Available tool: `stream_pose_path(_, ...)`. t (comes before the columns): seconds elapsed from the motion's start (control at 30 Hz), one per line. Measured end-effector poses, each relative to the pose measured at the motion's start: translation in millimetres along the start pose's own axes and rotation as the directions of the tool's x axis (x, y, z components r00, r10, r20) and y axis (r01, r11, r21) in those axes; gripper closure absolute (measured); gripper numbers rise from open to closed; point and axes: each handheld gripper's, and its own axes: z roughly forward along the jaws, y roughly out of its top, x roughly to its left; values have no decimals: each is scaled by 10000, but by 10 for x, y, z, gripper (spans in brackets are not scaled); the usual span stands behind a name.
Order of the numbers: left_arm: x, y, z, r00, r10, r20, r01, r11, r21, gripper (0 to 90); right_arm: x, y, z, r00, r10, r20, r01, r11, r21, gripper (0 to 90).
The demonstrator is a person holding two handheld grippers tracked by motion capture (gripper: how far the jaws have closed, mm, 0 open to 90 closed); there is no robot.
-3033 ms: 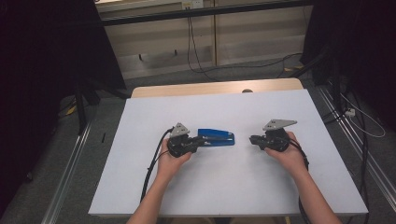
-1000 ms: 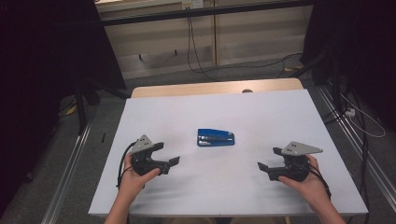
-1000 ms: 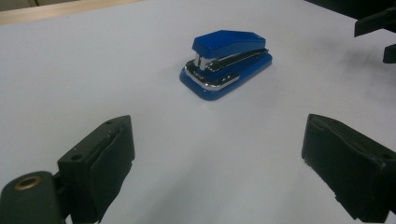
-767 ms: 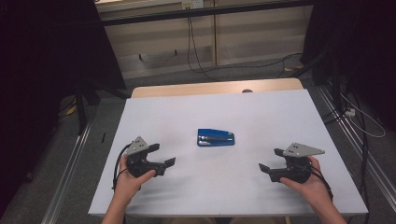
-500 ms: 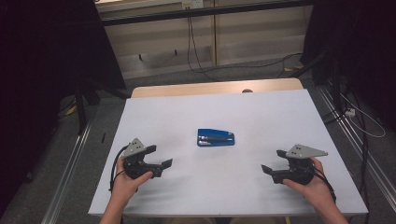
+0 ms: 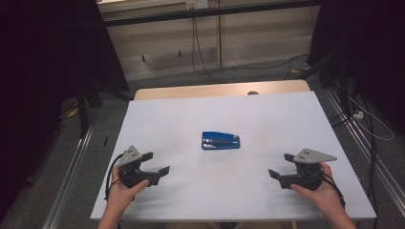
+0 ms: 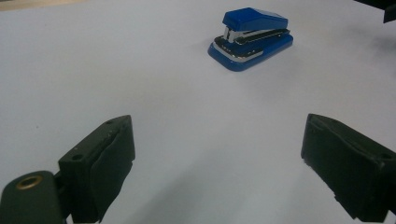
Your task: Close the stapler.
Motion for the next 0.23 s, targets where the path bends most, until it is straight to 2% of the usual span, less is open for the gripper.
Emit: stream_pose_path(0.23, 6, -11, 3, 10000, 53, 73, -53, 10000, -30, 86, 4, -22, 19, 10000, -12, -69, 13, 10000, 75, 170)
